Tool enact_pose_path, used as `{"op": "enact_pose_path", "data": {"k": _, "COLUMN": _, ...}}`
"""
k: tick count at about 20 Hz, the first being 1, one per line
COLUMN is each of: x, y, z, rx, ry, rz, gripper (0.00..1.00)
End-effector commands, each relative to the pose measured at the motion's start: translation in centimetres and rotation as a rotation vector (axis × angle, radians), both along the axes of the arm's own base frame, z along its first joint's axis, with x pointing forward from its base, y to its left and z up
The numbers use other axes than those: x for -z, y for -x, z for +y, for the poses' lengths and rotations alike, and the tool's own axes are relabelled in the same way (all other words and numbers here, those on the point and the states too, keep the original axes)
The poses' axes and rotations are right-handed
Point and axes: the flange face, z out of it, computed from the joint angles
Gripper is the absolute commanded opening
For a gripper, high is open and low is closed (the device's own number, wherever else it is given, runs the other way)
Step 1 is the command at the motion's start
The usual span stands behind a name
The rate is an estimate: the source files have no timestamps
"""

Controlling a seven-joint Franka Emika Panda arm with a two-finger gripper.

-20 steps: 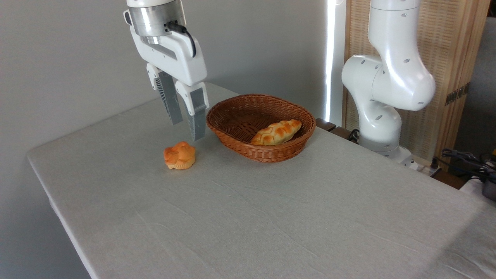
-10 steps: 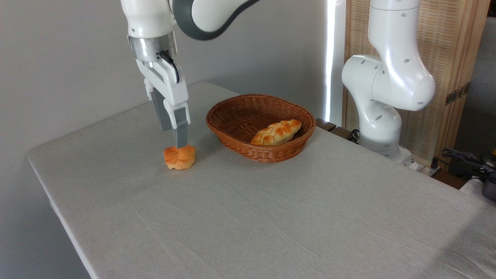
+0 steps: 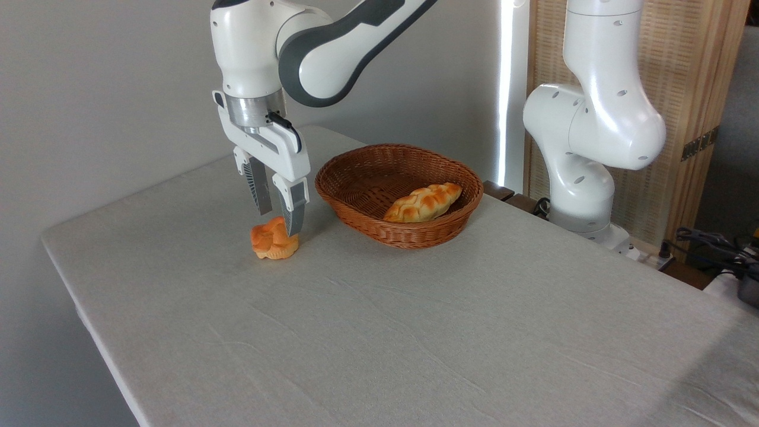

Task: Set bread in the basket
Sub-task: 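Lower the open gripper down around the small round bread roll, then close the gripper on the small round bread roll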

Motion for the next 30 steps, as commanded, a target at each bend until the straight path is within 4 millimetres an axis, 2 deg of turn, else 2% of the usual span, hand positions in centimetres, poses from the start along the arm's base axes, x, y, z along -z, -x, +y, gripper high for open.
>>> {"op": "enact_pose_path", "data": {"k": 1, "x": 0.0, "y": 0.1, "z": 0.2, "rx": -0.017, "ry": 0.016, "rz": -0.031, "gripper": 1.00}}
{"op": "enact_pose_path", "data": {"k": 4, "x": 0.9, "y": 0.5, "z": -0.4, "rx": -0.005, "ry": 0.017, "rz": -0.046, "gripper": 0.99}}
{"op": "enact_pose_path", "data": {"k": 8, "x": 2.2, "y": 0.7, "z": -0.6, "rx": 0.002, "ry": 0.022, "rz": -0.061, "gripper": 0.88}}
{"op": "enact_pose_path", "data": {"k": 9, "x": 2.4, "y": 0.7, "z": -0.5, "rx": 0.005, "ry": 0.025, "rz": -0.066, "gripper": 0.72}}
{"op": "enact_pose_path", "data": {"k": 11, "x": 2.3, "y": 0.6, "z": -0.6, "rx": 0.006, "ry": 0.032, "rz": -0.085, "gripper": 0.56}}
{"op": "enact_pose_path", "data": {"k": 12, "x": 2.4, "y": 0.4, "z": -0.7, "rx": 0.010, "ry": 0.036, "rz": -0.099, "gripper": 0.52}}
{"op": "enact_pose_path", "data": {"k": 13, "x": 2.6, "y": 0.2, "z": -0.7, "rx": 0.030, "ry": 0.021, "rz": -0.122, "gripper": 0.35}}
{"op": "enact_pose_path", "data": {"k": 15, "x": 2.9, "y": 0.5, "z": -1.3, "rx": 0.054, "ry": 0.008, "rz": -0.128, "gripper": 0.25}}
{"op": "enact_pose_path", "data": {"k": 17, "x": 2.9, "y": 0.5, "z": -1.3, "rx": 0.054, "ry": 0.009, "rz": -0.130, "gripper": 0.11}}
{"op": "enact_pose_path", "data": {"k": 27, "x": 3.0, "y": 0.5, "z": -1.3, "rx": 0.064, "ry": 0.008, "rz": -0.128, "gripper": 0.03}}
{"op": "enact_pose_path", "data": {"k": 30, "x": 1.8, "y": 0.0, "z": -0.7, "rx": 0.056, "ry": 0.009, "rz": -0.143, "gripper": 0.03}}
